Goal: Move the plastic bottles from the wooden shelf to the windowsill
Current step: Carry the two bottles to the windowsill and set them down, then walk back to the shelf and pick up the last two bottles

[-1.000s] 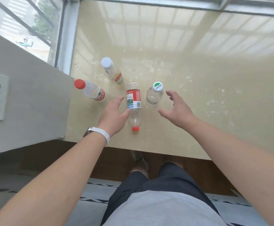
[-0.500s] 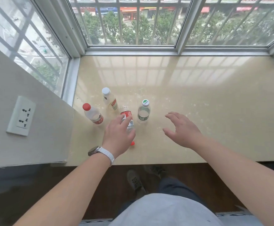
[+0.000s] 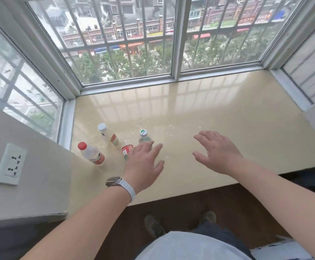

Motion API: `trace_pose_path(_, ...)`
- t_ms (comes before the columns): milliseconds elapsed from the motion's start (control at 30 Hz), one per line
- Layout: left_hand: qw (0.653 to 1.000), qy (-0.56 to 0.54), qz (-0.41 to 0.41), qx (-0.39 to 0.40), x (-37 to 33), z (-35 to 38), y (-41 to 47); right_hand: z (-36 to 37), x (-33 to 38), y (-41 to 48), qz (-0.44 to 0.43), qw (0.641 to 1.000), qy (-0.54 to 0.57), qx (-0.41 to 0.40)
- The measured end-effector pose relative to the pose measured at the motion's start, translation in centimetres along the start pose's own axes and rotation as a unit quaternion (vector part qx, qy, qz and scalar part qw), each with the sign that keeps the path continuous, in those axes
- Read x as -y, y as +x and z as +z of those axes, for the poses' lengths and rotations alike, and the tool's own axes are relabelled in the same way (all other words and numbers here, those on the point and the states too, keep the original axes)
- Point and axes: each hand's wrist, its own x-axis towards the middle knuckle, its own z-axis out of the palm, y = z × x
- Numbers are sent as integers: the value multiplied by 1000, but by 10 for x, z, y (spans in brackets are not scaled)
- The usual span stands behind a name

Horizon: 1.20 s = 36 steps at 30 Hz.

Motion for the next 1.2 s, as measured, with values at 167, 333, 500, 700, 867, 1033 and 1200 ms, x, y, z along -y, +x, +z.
trace_pose_path(167, 998, 2, 57, -8, -70, -8, 31, -24, -53, -39, 19, 1000, -8, -17)
trace_pose_path(333, 991, 16, 135, -2, -154, -6, 67, -46, -127, -81, 67, 997, -14, -43)
trace_pose_path(500, 978, 31, 208, -2, -249, 9, 93, -58, -195, -140, 117, 990, 9, -83)
trace_pose_path(700, 952, 35, 305, 16, -363, 38, 113, -63, -263, -222, 199, 971, 36, -127)
trace_pose_path(867, 919, 45, 389, 45, -449, 59, 119, -64, -305, -291, 277, 948, 33, -156)
trace_pose_path(1033, 880, 51, 469, 61, -530, 73, 120, -64, -327, -357, 370, 911, 27, -179)
trace_pose_path(1200, 836, 49, 540, 83, -596, 88, 114, -59, -339, -404, 461, 858, 56, -221)
